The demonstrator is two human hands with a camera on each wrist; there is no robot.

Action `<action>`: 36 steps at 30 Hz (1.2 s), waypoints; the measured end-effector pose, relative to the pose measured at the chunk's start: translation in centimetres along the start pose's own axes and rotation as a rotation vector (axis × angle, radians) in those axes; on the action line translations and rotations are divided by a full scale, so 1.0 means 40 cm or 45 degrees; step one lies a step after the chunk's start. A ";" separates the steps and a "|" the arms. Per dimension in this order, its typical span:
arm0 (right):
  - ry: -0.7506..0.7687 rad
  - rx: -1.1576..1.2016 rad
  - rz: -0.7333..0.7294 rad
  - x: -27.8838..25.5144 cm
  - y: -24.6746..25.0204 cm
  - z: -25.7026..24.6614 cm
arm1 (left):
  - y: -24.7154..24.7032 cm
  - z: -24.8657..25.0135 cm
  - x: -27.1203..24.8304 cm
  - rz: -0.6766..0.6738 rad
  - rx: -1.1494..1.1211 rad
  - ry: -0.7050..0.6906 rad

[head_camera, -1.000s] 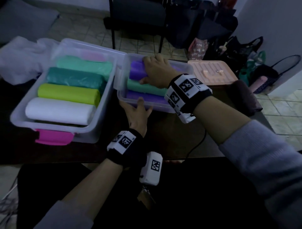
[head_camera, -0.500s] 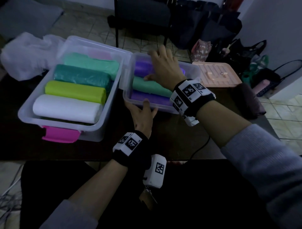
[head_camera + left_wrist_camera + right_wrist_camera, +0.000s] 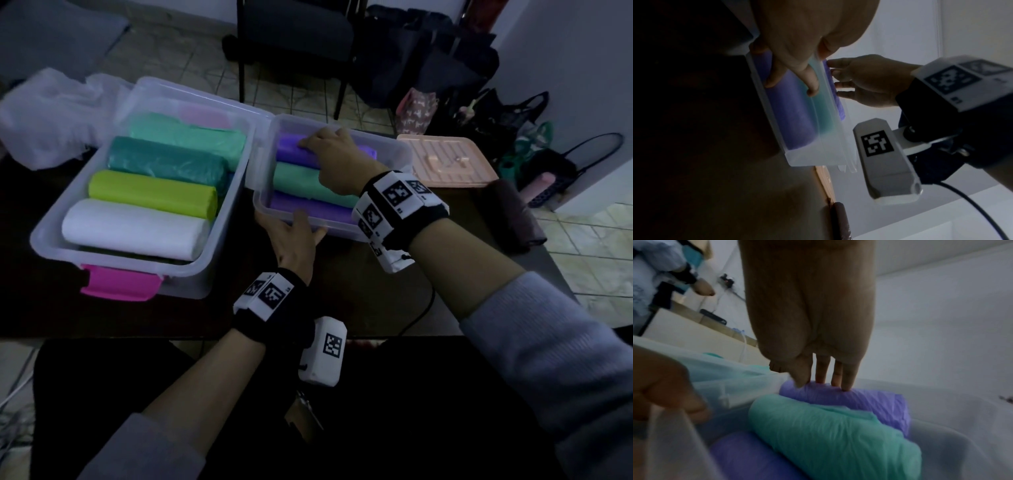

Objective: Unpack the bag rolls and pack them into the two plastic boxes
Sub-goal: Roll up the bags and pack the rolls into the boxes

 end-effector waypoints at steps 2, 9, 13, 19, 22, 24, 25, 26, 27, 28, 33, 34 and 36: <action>-0.003 0.002 -0.006 0.002 -0.006 0.009 | -0.007 0.008 -0.001 0.019 0.019 -0.011; -0.416 0.160 0.446 -0.052 -0.039 0.130 | -0.017 0.014 -0.003 0.028 0.072 -0.023; -0.675 0.285 0.154 -0.080 -0.078 0.205 | -0.043 0.032 0.007 0.065 0.063 0.007; -0.660 0.594 -0.045 -0.095 -0.102 0.227 | -0.079 0.041 0.023 0.146 0.045 0.051; -0.660 0.662 -0.003 -0.092 -0.113 0.227 | -0.083 0.042 0.022 0.155 0.032 0.063; -0.676 0.684 0.042 -0.089 -0.121 0.230 | -0.084 0.043 0.019 0.142 0.055 0.060; -0.675 0.685 0.052 -0.088 -0.125 0.231 | -0.084 0.042 0.021 0.134 0.057 0.066; -0.666 0.688 0.053 -0.088 -0.126 0.230 | -0.083 0.044 0.021 0.126 0.063 0.077; -0.658 0.699 0.063 -0.089 -0.128 0.231 | -0.081 0.046 0.018 0.130 0.083 0.083; -0.652 0.718 0.074 -0.087 -0.130 0.234 | -0.080 0.047 0.018 0.142 0.118 0.088; -0.546 0.904 0.120 -0.118 -0.128 0.250 | -0.079 0.015 -0.017 0.194 0.281 0.258; -0.534 0.918 0.170 -0.131 -0.127 0.260 | -0.085 -0.002 -0.033 0.157 0.290 0.329; -0.586 0.891 0.296 -0.160 -0.125 0.296 | -0.114 -0.039 -0.089 -0.023 0.341 0.530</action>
Point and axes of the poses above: each hand's wrist, its own x-axis towards the middle knuckle, its own y-axis out of the back of the hand, z = x × y, the point moved 1 cm from there along x, towards the middle knuckle, and after that the axes turned 4 degrees about -z, right-handed, at the moved point
